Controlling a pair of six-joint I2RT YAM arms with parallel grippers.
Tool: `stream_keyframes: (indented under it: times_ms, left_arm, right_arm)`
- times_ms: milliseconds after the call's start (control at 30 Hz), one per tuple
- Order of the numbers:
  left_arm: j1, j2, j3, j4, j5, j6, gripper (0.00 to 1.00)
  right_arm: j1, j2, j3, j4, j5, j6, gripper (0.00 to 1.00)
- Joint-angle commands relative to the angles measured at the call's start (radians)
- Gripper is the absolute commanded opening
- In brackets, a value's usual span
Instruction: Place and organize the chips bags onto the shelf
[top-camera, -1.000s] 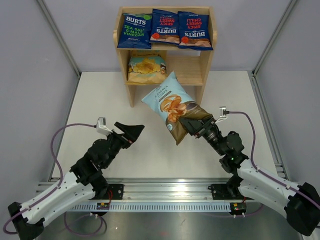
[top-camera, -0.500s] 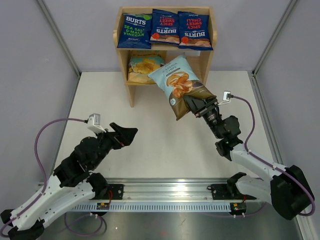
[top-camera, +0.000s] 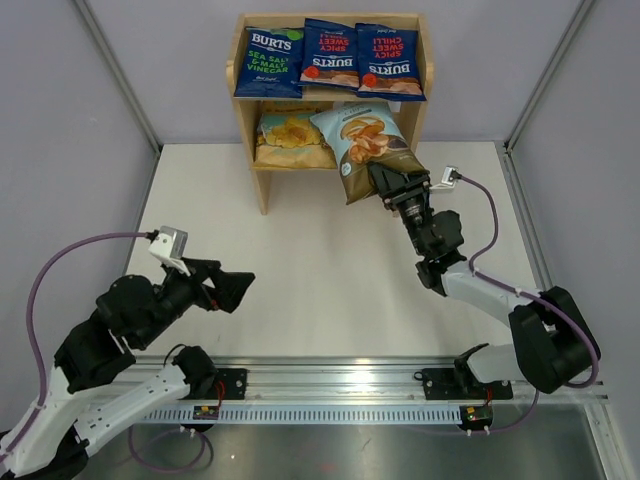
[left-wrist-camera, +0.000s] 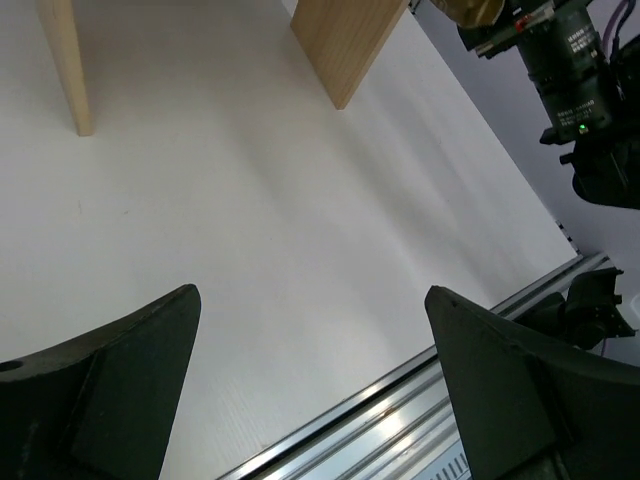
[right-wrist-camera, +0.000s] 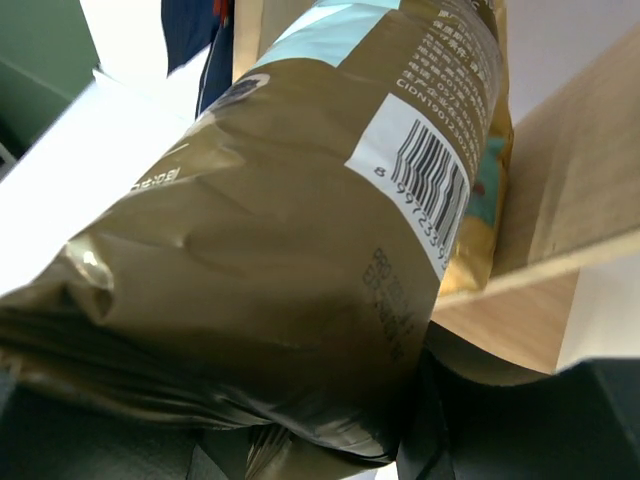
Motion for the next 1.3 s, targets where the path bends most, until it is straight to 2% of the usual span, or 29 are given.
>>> stream_keyframes:
  times_ms: [0, 267, 700, 1000, 1267]
  left_arm:
    - [-0.002, -0.085, 0.026, -0.045, -0.002, 0.155, 0.99]
    - [-0.002, -0.306, -0.126, 0.039, -0.039, 0.160, 0.99]
    - [-0.002, -0.352, -0.148, 0.042, -0.045, 0.147, 0.99]
    - [-0.002, -0.371, -0.152, 0.044, -0.048, 0.146, 0.99]
    - [-0.002, -0.380, -0.151, 0.042, -0.053, 0.144, 0.99]
  right_arm:
    - [-0.007, 0.058, 0.080, 0.206, 0.105, -0.019, 0.41]
    - [-0.010, 0.238, 0.215, 0.275, 0.233, -0.059, 0.42]
    - [-0.010, 0.473, 0.397, 0.287, 0.439, -0.094, 0.41]
    - [-0.030, 0.559, 0.462, 0.309, 0.430, -0.057, 0.41]
    - [-0.031, 0.585, 0.459, 0.203, 0.398, 0.011, 0.41]
